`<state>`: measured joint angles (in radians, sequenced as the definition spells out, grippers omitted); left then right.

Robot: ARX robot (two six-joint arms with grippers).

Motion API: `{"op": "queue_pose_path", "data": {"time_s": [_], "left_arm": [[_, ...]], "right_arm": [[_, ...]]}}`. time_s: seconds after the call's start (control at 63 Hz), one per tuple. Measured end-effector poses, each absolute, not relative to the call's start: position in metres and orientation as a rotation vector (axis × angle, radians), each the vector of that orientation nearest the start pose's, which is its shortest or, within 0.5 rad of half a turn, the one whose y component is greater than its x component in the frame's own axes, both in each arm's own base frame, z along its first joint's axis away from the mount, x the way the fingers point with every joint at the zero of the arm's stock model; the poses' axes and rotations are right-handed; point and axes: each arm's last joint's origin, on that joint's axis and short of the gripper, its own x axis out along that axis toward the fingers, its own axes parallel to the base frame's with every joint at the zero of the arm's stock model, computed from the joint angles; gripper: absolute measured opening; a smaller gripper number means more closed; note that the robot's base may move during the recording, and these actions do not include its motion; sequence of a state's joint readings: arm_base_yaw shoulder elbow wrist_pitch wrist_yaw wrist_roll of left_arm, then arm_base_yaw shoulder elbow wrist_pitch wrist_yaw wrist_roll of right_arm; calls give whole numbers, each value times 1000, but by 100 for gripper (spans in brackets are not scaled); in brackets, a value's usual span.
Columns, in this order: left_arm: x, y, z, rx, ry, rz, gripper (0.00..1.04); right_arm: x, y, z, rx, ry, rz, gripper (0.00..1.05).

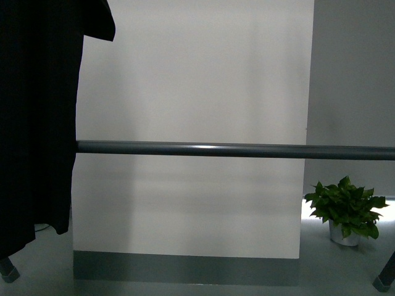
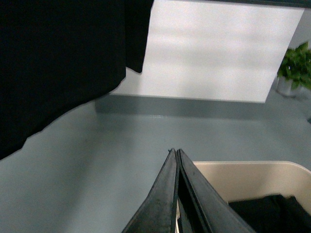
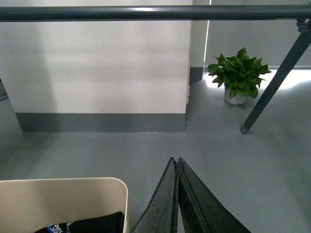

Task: Move hamper under clothes hanger

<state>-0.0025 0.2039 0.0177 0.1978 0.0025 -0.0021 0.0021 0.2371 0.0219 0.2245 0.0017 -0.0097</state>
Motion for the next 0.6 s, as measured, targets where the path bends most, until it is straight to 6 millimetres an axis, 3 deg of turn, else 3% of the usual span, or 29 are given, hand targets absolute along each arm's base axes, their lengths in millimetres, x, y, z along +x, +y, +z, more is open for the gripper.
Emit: {"op": "queue_pose_path", "data": {"time_s": [0.254,0.603], "left_arm": [[97,0,169,-2,-15,-3,4],[97,0,169,-2,-14,-3,4]], "right_arm": [[106,0,168,-10,-5,1,2],[98,0,165,-10,-3,3,2]]}}
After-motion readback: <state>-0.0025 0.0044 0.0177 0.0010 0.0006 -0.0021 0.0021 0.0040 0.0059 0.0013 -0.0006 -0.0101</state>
